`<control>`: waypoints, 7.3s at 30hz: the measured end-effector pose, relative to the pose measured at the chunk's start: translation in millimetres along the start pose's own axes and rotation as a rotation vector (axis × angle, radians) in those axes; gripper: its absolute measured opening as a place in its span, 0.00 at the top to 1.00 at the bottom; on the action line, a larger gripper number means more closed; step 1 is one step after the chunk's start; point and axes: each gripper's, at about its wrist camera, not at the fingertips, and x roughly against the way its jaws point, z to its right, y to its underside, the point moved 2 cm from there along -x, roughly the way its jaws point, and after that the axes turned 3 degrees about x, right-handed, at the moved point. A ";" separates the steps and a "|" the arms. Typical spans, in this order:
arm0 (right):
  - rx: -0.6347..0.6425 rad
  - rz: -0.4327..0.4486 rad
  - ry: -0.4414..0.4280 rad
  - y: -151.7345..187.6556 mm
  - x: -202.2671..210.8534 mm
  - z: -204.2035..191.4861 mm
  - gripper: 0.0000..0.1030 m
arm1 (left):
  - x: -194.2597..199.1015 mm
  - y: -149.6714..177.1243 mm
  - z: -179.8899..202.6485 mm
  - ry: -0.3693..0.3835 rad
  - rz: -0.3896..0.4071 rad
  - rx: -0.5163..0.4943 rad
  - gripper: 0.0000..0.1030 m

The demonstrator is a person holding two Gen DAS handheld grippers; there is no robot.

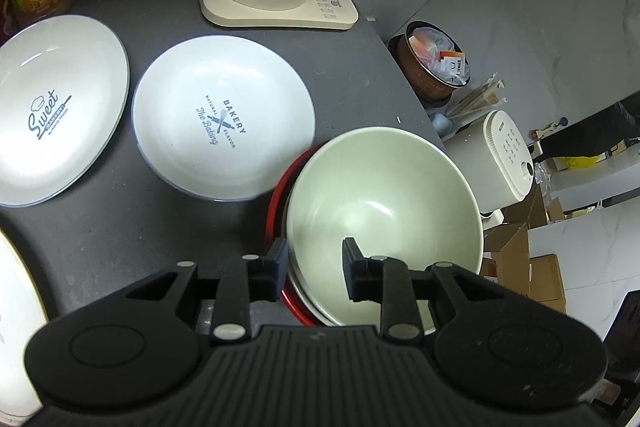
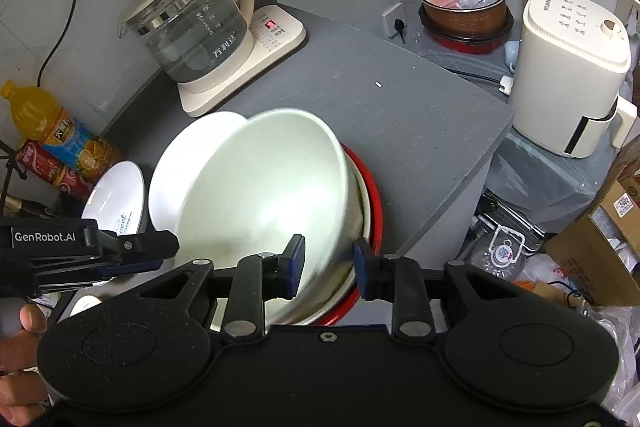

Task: Organize plates and bowls
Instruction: 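Open both grippers to release the smaller cream bowl on the stack, then move both grippers away from the bowls toward the white plates, then position both open grippers at the rim of the 'Sweet' plate, then close both grippers on the 'Sweet' plate rim and lift it, then carry the 'Sweet' plate with both grippers over the gold-rimmed flower plate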

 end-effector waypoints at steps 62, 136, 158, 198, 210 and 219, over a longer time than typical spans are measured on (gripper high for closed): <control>0.417 -0.052 -0.253 -16.4 -6.0 -150.8 0.17 | 77.8 30.5 -131.6 -0.242 0.158 0.273 0.25; 0.944 -0.260 -0.394 -78.1 -193.6 -258.3 0.45 | 55.7 -13.5 -208.2 -0.396 0.481 0.806 0.59; 0.826 -0.347 -0.339 -79.0 -245.6 -270.1 0.74 | 21.9 -36.8 -262.2 -0.366 0.404 0.841 0.85; 0.601 -0.291 -0.340 -70.8 -180.6 -236.6 0.93 | 34.6 -25.7 -284.8 -0.212 0.330 0.809 0.95; 0.601 -0.292 -0.314 -70.0 -180.4 -236.2 0.93 | 20.1 -37.3 -284.6 -0.198 0.318 0.784 0.90; 0.599 -0.274 -0.321 -72.5 -169.2 -230.5 0.92 | 26.9 -29.8 -286.9 -0.122 0.332 0.816 0.94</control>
